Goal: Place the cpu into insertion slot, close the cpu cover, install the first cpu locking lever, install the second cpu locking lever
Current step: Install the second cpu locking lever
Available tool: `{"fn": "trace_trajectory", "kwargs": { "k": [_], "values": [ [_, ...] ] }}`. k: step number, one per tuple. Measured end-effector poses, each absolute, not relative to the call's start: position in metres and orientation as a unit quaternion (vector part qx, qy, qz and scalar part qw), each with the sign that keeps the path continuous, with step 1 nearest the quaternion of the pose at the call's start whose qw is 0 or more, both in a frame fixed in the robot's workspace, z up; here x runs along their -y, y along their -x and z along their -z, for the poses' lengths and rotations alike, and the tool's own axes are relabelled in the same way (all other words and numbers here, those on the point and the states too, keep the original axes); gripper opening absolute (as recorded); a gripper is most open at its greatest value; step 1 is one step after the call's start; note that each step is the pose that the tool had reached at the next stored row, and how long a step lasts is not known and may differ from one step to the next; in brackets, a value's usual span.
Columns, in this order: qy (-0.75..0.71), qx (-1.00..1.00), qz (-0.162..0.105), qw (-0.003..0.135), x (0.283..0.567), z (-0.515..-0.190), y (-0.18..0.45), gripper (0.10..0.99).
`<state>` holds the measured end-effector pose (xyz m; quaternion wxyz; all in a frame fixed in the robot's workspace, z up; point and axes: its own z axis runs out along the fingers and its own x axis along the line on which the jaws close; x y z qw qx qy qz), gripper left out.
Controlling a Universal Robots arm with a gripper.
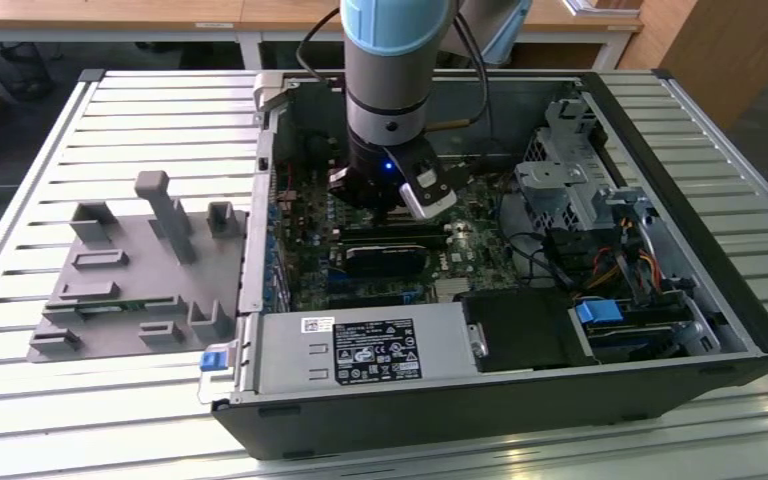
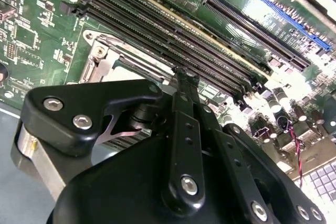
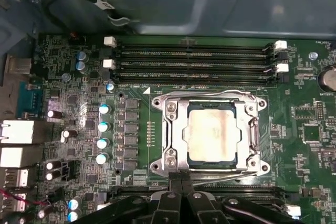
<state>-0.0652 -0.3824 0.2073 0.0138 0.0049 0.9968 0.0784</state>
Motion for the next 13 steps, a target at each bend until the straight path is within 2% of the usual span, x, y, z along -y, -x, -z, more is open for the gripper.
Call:
{"fn": "trace_trajectory", "kwargs": {
  "k": [13],
  "values": [
    [-0.005,-0.995,-0.099,0.014,0.3902,-0.202,0.0696,0.106]
  ]
}}
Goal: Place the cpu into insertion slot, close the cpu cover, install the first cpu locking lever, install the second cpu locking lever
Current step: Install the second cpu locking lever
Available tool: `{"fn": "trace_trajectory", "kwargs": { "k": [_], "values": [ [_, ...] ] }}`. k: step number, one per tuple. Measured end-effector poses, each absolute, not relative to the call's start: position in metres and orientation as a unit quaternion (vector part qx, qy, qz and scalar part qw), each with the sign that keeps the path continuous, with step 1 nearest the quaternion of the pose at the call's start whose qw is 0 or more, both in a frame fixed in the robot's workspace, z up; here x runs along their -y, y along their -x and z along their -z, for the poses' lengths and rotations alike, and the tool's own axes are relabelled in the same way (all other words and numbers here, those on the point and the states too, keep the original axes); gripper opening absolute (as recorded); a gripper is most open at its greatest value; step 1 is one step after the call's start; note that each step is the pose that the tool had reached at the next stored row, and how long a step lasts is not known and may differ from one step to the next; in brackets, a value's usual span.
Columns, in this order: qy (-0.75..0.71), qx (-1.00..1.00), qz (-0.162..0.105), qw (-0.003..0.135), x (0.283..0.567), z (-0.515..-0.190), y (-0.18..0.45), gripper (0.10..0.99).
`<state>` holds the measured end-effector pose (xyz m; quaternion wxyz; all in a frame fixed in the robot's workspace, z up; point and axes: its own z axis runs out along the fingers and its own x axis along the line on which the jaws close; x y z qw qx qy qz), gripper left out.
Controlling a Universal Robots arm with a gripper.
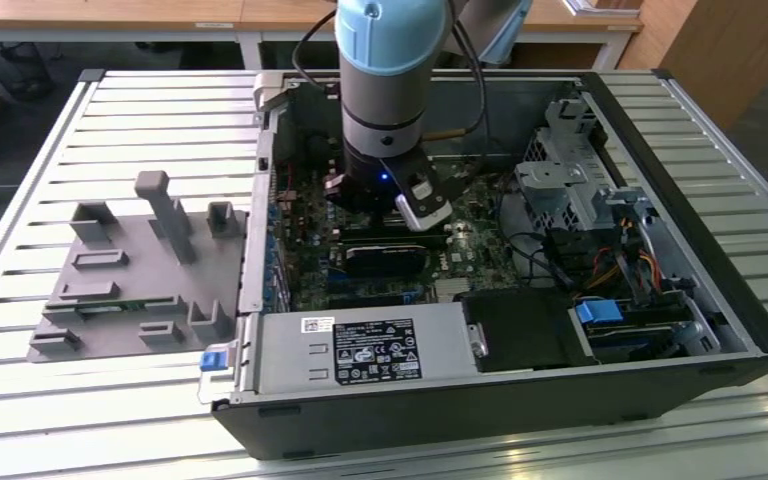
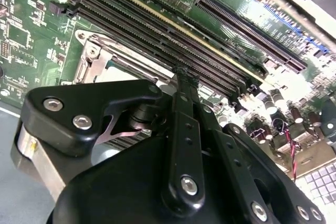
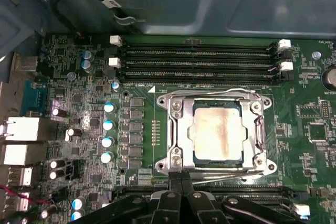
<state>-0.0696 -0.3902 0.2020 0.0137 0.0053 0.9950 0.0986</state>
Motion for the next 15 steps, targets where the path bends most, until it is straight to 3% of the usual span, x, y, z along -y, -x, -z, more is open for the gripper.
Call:
{"fn": "trace_trajectory", "kwargs": {
  "k": [15],
  "values": [
    [-0.006,-0.994,-0.109,0.014,0.3908,-0.1958,0.0767,0.106]
  ]
}}
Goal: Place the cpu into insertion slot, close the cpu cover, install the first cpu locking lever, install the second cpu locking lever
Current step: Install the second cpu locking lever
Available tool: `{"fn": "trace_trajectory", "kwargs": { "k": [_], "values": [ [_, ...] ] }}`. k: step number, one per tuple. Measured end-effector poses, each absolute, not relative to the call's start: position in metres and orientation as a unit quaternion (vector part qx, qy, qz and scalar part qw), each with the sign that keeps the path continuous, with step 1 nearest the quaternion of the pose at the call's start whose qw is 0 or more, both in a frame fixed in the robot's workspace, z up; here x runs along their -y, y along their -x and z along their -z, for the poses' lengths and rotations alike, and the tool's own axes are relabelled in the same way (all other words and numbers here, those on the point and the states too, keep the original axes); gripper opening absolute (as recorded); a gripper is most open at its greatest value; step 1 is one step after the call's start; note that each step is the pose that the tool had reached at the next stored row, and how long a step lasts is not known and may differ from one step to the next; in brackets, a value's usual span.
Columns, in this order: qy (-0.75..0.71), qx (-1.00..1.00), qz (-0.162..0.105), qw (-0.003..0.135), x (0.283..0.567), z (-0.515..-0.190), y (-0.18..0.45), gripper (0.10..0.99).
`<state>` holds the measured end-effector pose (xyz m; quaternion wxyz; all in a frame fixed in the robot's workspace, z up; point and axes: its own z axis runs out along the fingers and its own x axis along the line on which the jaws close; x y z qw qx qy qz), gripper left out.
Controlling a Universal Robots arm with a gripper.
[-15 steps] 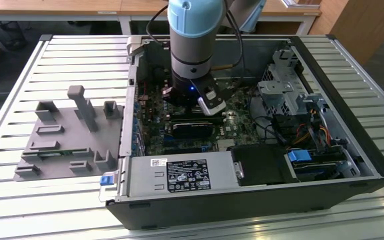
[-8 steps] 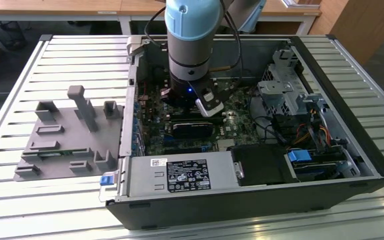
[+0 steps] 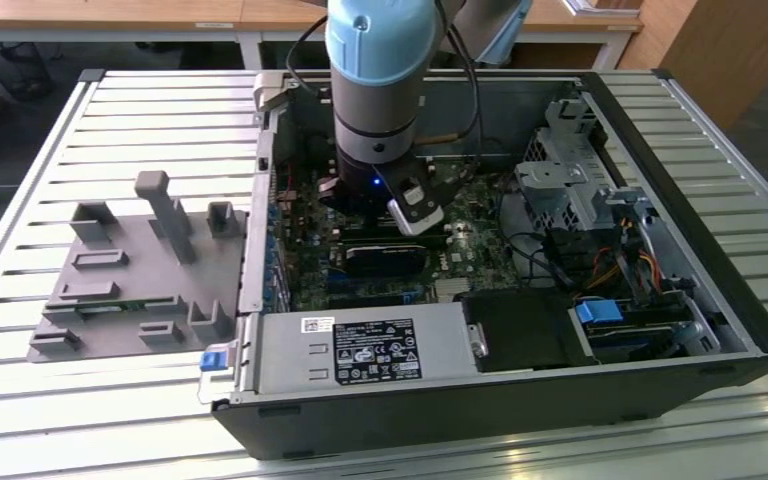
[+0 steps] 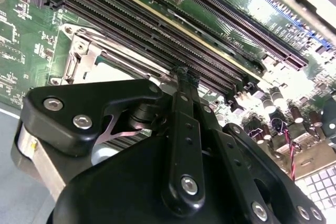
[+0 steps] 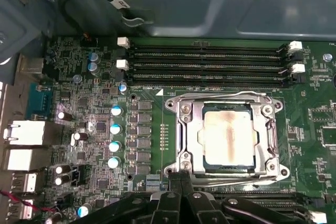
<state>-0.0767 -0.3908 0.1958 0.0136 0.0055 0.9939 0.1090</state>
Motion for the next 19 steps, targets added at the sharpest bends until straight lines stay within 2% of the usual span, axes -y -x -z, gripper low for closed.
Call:
{"fn": "trace_trajectory", "kwargs": {
  "k": [19],
  "values": [
    [-0.005,-0.993,-0.12,0.014,0.3908,-0.1914,0.083,0.106]
  ]
}}
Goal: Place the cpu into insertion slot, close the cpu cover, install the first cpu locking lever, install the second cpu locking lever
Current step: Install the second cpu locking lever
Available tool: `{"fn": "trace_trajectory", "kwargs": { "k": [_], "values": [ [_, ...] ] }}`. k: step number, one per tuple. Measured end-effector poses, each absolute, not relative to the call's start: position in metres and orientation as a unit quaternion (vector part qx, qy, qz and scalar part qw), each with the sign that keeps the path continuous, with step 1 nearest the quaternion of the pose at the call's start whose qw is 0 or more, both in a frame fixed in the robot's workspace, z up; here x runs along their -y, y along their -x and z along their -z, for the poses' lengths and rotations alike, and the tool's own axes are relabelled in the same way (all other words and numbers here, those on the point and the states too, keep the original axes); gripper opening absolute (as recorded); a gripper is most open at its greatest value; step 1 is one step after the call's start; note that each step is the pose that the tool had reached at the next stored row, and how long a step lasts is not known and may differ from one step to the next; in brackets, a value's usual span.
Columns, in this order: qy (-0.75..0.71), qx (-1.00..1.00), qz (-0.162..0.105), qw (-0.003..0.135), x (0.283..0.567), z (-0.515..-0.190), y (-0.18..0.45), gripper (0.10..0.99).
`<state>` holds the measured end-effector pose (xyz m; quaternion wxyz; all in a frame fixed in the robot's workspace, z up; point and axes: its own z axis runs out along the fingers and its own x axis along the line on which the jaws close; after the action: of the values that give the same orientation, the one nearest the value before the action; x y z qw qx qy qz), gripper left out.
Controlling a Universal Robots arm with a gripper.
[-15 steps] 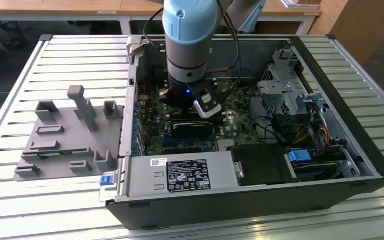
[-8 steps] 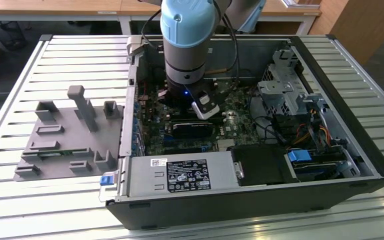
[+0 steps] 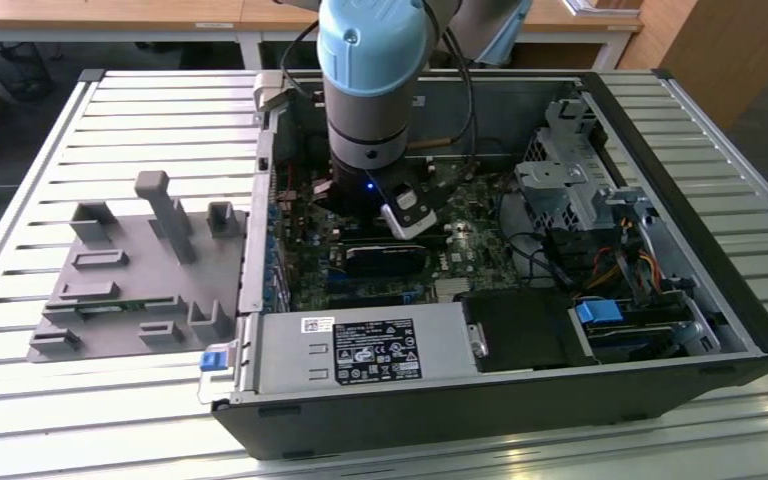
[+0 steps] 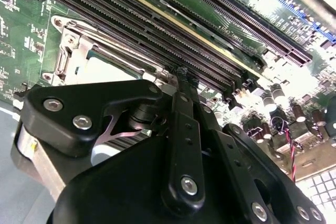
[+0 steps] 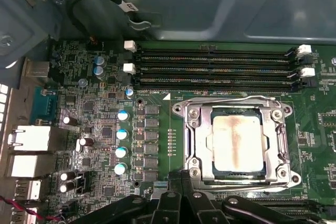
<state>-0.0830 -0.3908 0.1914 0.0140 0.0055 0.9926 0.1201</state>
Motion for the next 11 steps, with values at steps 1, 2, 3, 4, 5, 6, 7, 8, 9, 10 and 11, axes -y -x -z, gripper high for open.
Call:
{"fn": "trace_trajectory", "kwargs": {
  "k": [1,2,3,4,5,6,7,8,9,10,11],
  "values": [
    [-0.005,-0.993,-0.12,0.014,0.391,-0.192,0.083,0.106],
    [-0.005,-0.993,-0.12,0.014,0.391,-0.193,0.083,0.106],
    [-0.005,-0.993,-0.121,0.014,0.391,-0.194,0.083,0.106],
    [-0.006,-0.993,-0.121,0.014,0.391,-0.196,0.083,0.106],
    [-0.006,-0.993,-0.121,0.014,0.391,-0.197,0.083,0.106],
    [-0.006,-0.993,-0.121,0.014,0.391,-0.198,0.083,0.106],
    [-0.006,-0.993,-0.121,0.014,0.391,-0.2,0.083,0.106],
    [-0.006,-0.993,-0.121,0.014,0.391,-0.201,0.083,0.106],
    [-0.006,-0.993,-0.121,0.014,0.391,-0.203,0.083,0.106],
    [-0.006,-0.993,-0.121,0.014,0.391,-0.205,0.083,0.106],
    [-0.006,-0.993,-0.121,0.014,0.391,-0.207,0.083,0.106]
  ]
}}
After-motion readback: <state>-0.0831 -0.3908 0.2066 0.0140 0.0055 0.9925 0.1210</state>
